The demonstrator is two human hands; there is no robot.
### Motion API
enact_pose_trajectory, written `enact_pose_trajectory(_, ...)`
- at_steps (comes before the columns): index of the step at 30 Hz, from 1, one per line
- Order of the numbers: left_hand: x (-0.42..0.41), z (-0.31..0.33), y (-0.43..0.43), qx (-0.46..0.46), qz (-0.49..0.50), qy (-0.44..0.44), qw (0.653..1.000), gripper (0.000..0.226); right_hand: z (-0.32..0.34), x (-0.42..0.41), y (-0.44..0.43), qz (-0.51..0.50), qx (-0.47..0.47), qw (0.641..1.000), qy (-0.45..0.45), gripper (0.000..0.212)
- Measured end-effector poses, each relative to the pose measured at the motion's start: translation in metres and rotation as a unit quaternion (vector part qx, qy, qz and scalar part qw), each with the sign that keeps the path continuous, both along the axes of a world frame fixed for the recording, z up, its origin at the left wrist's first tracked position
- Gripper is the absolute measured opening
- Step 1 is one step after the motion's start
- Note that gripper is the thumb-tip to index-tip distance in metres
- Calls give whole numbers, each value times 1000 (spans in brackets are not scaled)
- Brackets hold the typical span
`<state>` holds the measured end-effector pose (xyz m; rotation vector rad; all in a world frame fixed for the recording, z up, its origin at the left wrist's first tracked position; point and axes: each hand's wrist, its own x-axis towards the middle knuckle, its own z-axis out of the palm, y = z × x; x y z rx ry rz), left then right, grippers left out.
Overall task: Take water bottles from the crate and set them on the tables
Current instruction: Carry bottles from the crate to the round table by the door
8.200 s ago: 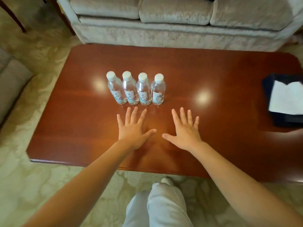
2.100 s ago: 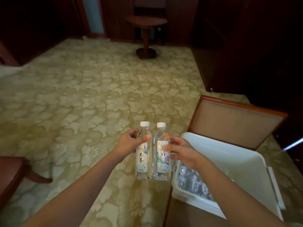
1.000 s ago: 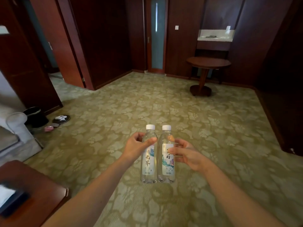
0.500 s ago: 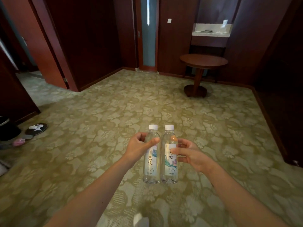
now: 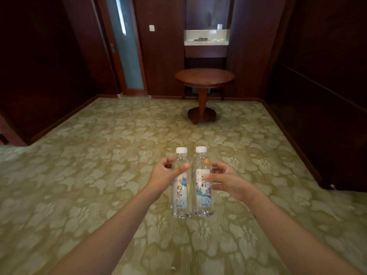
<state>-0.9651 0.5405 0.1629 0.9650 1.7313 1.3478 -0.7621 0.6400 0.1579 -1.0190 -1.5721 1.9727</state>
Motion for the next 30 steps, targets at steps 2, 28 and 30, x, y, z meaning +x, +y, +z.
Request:
enact_pose_trajectory(2,-17,-3,38,-6,-7,2,1000,102,-1,-13,35,-9,-1,1000,-4,74)
enact_pose_trajectory(28,-128,-6,597,-10,-23,-7,1000,77,-5,-128,594,3,13,1000,-9,60)
enact_pose_trajectory(30,-139,-10,643,-10,-33,-8,999,74,-10,-138,636,-9,15,1000,-10,63)
